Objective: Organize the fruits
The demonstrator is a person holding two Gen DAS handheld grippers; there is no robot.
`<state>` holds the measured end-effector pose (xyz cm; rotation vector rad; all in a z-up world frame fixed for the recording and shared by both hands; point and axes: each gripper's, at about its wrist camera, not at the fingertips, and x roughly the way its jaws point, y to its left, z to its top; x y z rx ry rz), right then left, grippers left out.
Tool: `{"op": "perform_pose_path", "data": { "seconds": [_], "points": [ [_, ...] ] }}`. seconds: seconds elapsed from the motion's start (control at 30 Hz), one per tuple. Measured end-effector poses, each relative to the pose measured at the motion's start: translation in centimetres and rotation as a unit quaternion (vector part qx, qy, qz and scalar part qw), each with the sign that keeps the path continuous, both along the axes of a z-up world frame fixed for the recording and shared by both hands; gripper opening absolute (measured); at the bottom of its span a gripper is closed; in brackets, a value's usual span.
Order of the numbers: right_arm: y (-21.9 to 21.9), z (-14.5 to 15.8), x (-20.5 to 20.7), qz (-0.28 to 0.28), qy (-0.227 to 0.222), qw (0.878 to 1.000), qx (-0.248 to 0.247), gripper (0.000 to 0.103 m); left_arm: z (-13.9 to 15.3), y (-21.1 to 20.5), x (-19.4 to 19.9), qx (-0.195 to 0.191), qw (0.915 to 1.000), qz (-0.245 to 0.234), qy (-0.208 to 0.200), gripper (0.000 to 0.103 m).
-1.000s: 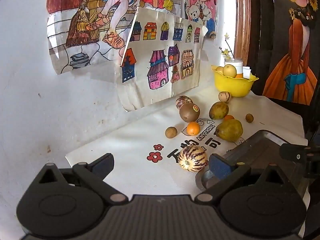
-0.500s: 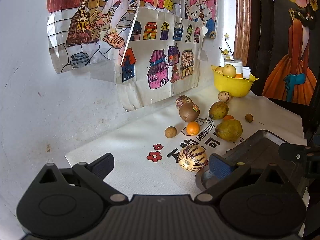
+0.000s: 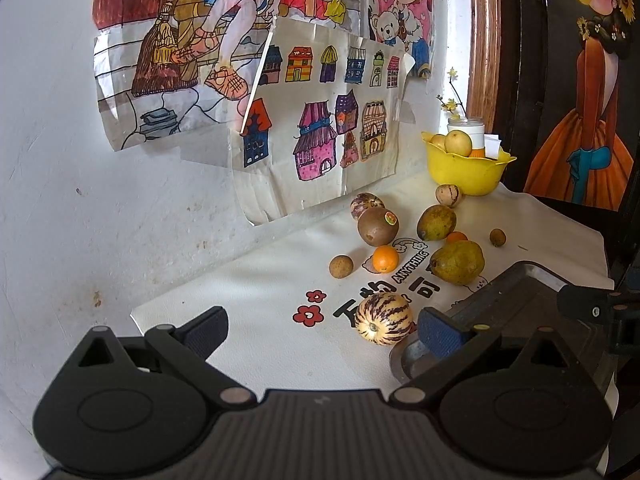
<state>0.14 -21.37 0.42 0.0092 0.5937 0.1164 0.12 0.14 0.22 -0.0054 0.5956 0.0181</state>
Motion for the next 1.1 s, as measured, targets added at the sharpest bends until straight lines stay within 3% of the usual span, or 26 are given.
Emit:
{"op": "perform_pose_path", "data": {
  "seconds": [1.1],
  "points": [
    [-0.4,-0.1,0.8,-0.003,0.0,1.0,0.004,0.103,-1.0,0.0,1.1,0.003,0.9999,-0.004,0.013,0.103]
  ]
}}
